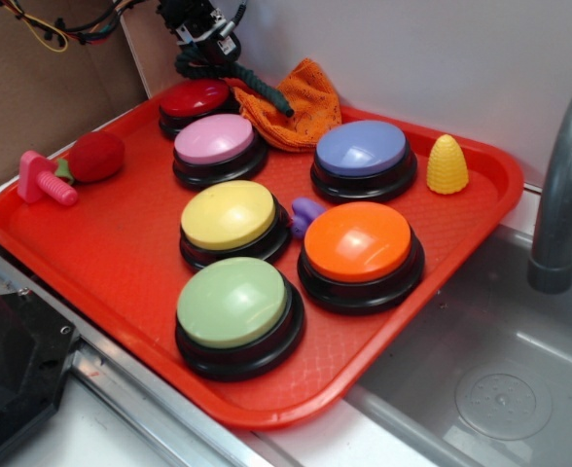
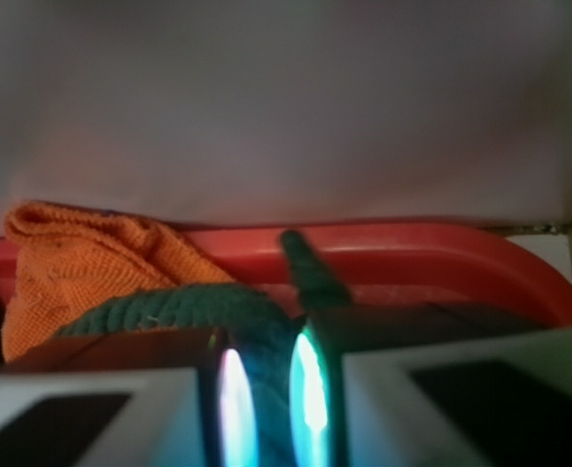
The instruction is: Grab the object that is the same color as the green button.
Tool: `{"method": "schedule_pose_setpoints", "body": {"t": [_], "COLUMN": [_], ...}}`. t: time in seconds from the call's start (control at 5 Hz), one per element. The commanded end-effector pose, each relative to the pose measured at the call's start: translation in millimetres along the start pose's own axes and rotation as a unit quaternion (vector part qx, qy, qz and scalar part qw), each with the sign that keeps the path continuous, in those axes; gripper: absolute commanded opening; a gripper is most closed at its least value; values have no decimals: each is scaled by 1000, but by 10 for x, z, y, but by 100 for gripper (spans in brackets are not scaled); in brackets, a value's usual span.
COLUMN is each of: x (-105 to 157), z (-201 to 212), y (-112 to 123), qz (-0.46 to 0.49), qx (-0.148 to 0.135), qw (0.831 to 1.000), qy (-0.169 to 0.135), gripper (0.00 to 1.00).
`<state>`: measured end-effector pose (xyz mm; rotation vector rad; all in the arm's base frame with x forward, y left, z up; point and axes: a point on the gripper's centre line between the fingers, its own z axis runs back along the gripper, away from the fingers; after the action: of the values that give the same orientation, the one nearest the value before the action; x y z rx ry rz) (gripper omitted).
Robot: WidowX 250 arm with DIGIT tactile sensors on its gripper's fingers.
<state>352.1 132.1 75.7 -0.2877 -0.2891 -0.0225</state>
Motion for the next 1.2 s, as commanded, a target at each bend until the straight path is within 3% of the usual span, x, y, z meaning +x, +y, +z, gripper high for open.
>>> {"method": "schedule_pose_setpoints", "body": {"t": [0.0, 0.4, 0.6, 0.8, 1.0], "x": [31, -343, -595, -915, -1120], "z": [602, 1099, 1099, 1082, 1031], "y": [-272, -863, -1088, -1362, -1527], "qz": [37, 56, 36, 19, 17], "qx": [70, 75, 45, 38, 64], "qw": [996, 994, 998, 999, 998], "qy": [-45, -49, -26, -7, 2], "gripper": [0, 0, 0, 0, 0]}}
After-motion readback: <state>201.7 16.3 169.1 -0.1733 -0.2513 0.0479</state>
